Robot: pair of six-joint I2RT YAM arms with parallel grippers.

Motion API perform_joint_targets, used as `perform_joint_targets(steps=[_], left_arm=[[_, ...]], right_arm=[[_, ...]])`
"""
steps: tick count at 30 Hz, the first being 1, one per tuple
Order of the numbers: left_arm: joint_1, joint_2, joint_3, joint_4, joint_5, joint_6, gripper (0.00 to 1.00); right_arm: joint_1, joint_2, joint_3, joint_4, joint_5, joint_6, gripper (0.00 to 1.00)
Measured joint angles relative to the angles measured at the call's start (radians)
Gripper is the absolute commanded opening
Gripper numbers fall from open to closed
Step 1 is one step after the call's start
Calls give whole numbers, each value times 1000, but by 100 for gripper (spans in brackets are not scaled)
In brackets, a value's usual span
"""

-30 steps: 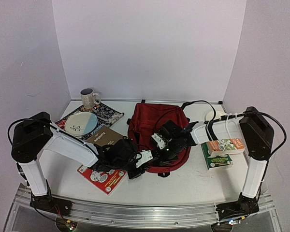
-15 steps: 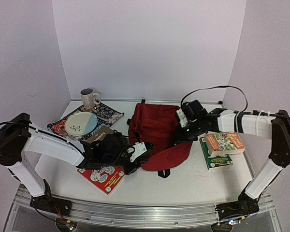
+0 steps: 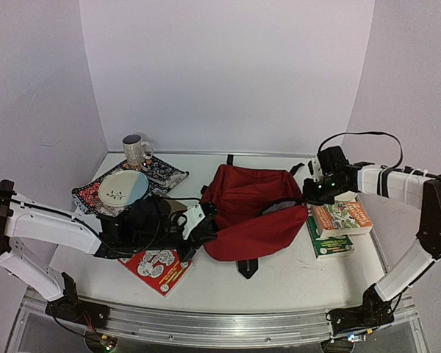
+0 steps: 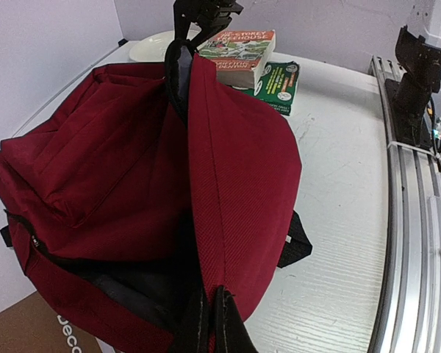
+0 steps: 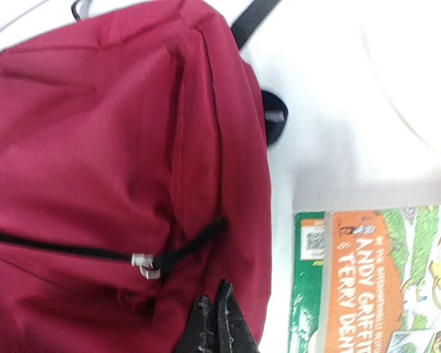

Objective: Pack the student bag
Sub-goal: Unzip the largest pocket of the student bag.

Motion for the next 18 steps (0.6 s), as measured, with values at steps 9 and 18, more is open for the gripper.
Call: perform_joint_targets(steps=[9, 18], left_arm=[[0, -123, -113, 10, -3, -54, 0], [0, -109, -135, 33, 8, -87, 0]], right_arm=[[-29, 105, 18, 56, -124, -42, 0], [-29, 116, 53, 70, -133, -82, 0]])
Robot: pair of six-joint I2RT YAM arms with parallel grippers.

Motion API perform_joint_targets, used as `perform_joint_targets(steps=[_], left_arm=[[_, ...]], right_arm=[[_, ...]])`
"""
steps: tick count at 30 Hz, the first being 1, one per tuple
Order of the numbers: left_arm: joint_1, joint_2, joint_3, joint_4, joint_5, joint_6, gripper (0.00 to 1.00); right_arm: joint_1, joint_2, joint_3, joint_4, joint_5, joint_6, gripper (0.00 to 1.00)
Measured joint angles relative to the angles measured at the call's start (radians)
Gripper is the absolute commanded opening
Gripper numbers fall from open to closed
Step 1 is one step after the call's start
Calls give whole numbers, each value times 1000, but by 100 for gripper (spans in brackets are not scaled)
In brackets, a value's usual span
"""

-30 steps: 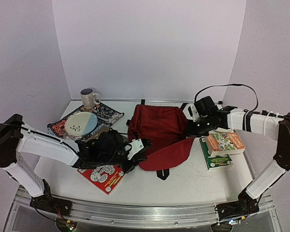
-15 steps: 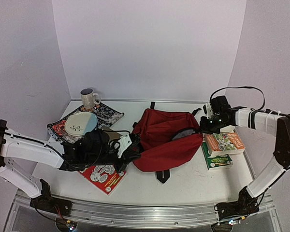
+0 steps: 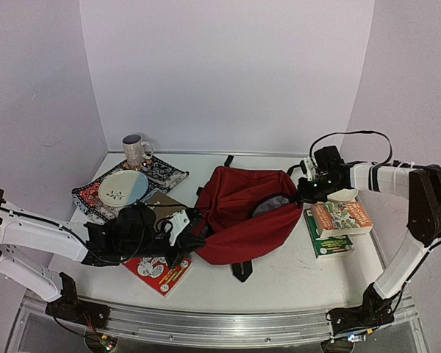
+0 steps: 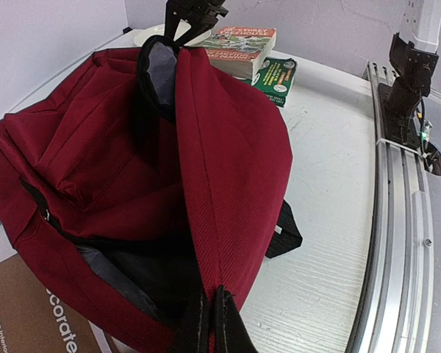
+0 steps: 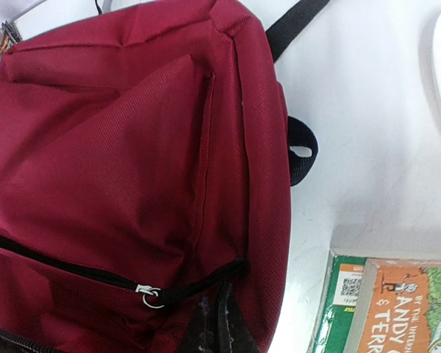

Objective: Pack the student bag
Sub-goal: Unzip the largest pocket of the student bag.

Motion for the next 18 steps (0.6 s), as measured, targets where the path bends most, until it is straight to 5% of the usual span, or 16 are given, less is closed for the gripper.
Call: perform_joint_targets(steps=[3, 10, 18], left_arm=[[0, 15, 0, 19, -2, -14, 0], [0, 143, 46, 19, 2, -18, 0], [-1, 244, 84, 29, 7, -16, 0]], right_arm=[[0, 15, 41, -4, 4, -11, 3], [28, 7, 35, 121, 93, -65, 40], [303, -212, -174, 184, 201, -114, 69]])
